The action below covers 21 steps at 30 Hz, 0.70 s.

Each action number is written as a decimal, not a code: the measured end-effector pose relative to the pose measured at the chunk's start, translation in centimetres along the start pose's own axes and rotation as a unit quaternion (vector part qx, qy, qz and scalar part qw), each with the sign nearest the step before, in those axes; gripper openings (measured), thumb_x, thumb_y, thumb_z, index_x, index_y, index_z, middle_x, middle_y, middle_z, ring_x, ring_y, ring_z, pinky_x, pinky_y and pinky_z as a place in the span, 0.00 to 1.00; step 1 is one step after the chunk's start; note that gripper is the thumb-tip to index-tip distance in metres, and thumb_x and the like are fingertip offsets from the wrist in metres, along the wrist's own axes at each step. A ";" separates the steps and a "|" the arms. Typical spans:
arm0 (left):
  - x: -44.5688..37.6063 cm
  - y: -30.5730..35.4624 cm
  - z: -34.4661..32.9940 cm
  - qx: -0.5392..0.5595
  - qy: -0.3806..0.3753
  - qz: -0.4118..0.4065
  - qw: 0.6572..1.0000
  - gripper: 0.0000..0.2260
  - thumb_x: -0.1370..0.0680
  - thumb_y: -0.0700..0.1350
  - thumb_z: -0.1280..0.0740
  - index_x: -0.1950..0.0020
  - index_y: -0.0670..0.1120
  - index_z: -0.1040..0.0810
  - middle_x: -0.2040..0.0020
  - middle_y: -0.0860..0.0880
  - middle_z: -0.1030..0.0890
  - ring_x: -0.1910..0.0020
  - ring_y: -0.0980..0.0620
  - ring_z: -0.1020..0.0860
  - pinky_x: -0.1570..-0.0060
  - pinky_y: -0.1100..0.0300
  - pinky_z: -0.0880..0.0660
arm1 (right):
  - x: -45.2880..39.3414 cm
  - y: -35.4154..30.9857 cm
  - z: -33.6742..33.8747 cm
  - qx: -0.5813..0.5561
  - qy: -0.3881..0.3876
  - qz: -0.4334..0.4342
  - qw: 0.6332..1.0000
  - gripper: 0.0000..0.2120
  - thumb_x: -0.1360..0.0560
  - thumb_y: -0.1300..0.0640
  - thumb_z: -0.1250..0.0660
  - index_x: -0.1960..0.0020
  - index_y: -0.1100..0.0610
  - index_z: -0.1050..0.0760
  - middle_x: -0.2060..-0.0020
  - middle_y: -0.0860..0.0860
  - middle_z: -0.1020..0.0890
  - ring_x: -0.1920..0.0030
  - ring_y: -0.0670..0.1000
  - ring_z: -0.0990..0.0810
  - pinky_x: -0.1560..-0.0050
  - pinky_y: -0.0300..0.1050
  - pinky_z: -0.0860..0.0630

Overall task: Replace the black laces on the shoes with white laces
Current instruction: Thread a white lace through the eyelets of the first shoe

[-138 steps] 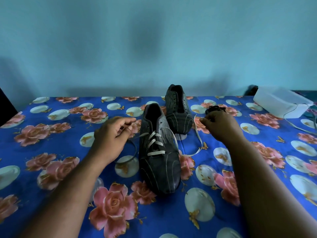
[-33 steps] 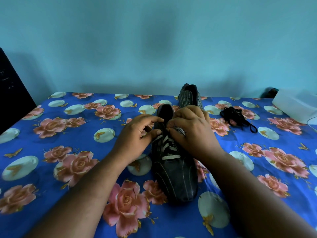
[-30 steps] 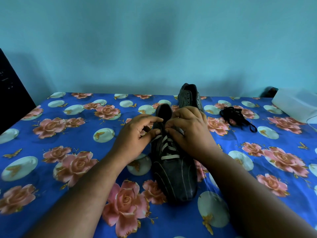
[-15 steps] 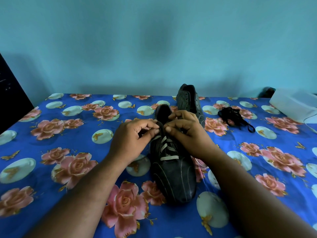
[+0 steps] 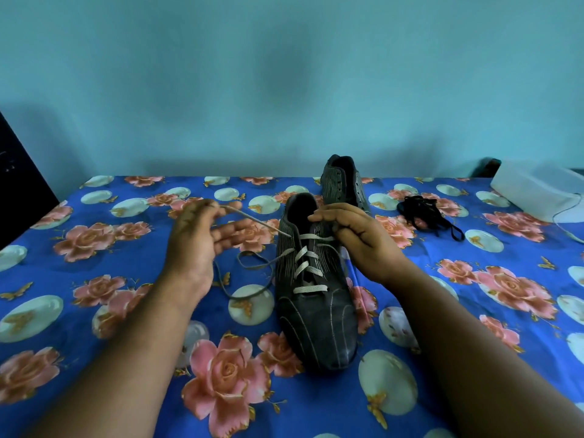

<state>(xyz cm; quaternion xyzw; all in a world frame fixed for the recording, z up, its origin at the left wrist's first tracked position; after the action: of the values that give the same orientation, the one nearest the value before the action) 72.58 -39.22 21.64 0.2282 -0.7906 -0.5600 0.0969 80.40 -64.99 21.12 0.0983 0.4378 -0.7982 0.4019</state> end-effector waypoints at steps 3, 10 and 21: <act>-1.1 -0.3 1.6 0.012 0.083 0.008 0.996 0.08 0.14 0.43 0.41 0.45 0.41 0.26 0.42 0.39 0.17 0.54 0.44 0.13 0.63 0.55 0.17 | 0.0 0.0 0.2 -0.021 -0.001 -0.006 1.000 0.21 0.21 0.72 0.43 0.37 0.55 0.19 0.38 0.46 0.21 0.32 0.46 0.25 0.32 0.36 0.32; -1.2 -1.7 1.8 -0.299 0.070 -0.102 0.946 0.12 0.18 0.50 0.34 0.35 0.52 0.24 0.36 0.53 0.22 0.37 0.55 0.23 0.39 0.50 0.23 | 0.0 0.1 0.1 -0.018 0.007 -0.003 1.000 0.18 0.20 0.70 0.39 0.38 0.55 0.18 0.39 0.46 0.20 0.33 0.48 0.24 0.33 0.39 0.29; 1.5 -2.3 -1.5 -0.349 -0.180 -0.220 0.893 0.11 0.21 0.50 0.31 0.48 0.43 0.17 0.51 0.52 0.15 0.49 0.60 0.17 0.52 0.68 0.24 | -0.1 0.0 0.3 -0.033 0.010 -0.009 0.999 0.19 0.21 0.69 0.42 0.39 0.56 0.18 0.40 0.47 0.20 0.33 0.48 0.24 0.32 0.38 0.30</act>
<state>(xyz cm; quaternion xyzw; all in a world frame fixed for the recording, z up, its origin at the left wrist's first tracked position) 72.41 -41.80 19.87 0.2432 -0.4777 -0.8383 -0.0990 80.52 -65.17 21.27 0.0887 0.4689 -0.7858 0.3934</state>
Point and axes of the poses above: each hand's wrist, its own x-axis away from the middle knuckle, its own z-axis out of the back of the hand, y = z × x, the point moved 1 cm from there along -x, towards the middle knuckle
